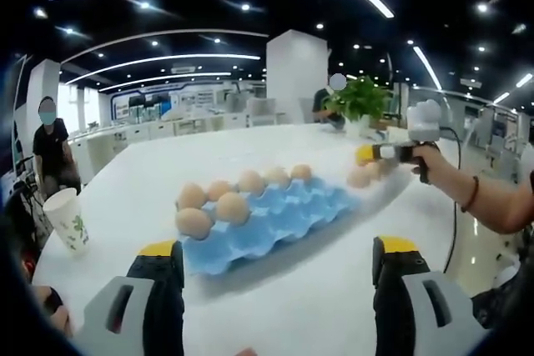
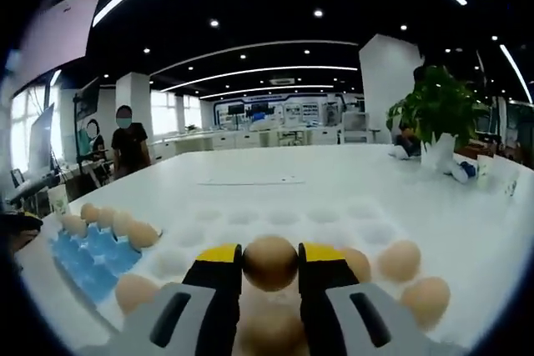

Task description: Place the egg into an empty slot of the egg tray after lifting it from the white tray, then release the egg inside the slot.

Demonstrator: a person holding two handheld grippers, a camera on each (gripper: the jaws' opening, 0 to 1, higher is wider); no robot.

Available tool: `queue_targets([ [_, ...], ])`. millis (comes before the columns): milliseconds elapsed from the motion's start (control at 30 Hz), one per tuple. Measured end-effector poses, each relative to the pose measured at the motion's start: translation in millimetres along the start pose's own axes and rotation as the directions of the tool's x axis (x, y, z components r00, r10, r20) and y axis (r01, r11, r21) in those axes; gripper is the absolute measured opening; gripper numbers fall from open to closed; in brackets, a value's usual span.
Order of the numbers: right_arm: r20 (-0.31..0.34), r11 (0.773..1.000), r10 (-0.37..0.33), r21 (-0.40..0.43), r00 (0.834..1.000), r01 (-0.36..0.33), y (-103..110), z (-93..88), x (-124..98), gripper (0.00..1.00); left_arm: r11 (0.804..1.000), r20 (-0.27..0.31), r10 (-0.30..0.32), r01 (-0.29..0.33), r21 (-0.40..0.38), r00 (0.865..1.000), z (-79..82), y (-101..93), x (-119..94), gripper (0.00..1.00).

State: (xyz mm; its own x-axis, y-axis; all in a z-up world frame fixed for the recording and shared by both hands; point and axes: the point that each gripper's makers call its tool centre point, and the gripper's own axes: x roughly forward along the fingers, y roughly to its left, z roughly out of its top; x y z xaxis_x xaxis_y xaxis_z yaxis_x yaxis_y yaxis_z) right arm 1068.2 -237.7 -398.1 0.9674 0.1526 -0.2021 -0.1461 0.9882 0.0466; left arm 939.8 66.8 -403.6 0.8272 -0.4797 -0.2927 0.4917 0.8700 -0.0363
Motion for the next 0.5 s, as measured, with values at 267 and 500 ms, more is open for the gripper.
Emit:
queue_targets([
  [267, 0.020, 1.000, 0.021, -0.008, 1.000, -0.021, 10.5, 2.7, -1.0, 0.27, 1.000, 0.001, 0.000, 0.000, 0.000, 1.000, 0.6, -0.1, -1.8, 0.96],
  [500, 0.035, 0.999, 0.048, 0.006, 0.998, -0.049, 21.5, 5.3, -1.3, 0.27, 1.000, -0.006, -0.001, 0.001, 0.002, 1.000, -1.2, 0.1, -1.0, 0.96],
])
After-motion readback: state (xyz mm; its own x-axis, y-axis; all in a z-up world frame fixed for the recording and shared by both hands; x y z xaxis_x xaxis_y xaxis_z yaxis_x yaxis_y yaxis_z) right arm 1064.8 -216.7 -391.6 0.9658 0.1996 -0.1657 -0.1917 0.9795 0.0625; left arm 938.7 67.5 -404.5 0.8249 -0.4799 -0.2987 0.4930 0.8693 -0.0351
